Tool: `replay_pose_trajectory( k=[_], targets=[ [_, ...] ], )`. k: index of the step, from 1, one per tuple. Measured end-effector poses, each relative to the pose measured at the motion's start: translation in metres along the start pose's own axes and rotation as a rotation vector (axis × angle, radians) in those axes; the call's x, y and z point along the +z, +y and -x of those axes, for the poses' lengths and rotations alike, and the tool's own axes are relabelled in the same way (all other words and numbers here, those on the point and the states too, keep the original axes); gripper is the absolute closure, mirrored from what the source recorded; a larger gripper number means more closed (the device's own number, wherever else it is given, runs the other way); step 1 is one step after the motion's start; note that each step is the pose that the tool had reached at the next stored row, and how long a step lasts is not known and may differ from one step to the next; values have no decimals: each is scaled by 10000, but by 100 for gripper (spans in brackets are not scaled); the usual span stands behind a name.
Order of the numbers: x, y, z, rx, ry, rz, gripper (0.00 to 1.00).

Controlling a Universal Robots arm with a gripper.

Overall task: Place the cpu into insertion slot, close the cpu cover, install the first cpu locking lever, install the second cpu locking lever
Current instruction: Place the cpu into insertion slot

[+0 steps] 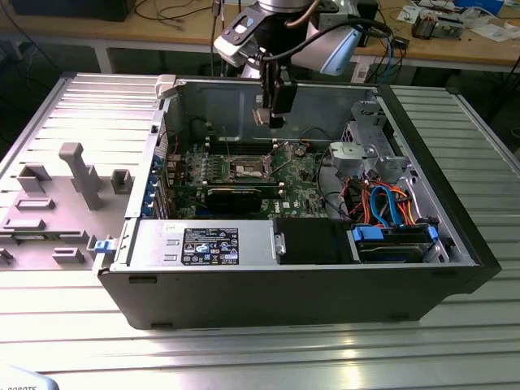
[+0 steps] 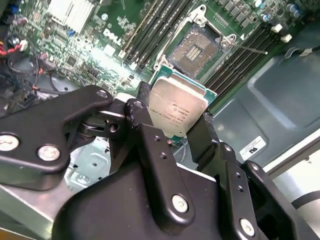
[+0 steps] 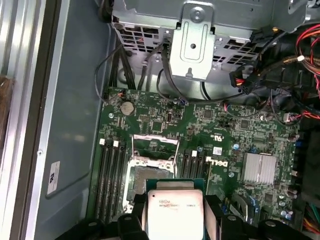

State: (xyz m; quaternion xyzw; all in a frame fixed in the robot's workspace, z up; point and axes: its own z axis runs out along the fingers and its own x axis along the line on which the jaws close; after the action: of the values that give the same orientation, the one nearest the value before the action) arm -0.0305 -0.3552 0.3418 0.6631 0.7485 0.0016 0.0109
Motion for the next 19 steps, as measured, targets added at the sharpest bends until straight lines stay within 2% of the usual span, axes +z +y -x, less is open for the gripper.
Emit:
replay_pose_trajectory(
  k=[3,5,7,9,10,12,19],
  targets=[
    [15,0,0,457,-4,-44,46],
    [29,0,-1,804,1,-143,46],
    [38,-1,-1,1043,3,-202,46],
    [42,0,-2,1202,-7,-207,46],
    [45,0,-3,1243,-34,-209,46],
    [56,0,-6,1384,-155,-217,46],
    [80,-11,-12,1758,-172,-227,46]
  ],
)
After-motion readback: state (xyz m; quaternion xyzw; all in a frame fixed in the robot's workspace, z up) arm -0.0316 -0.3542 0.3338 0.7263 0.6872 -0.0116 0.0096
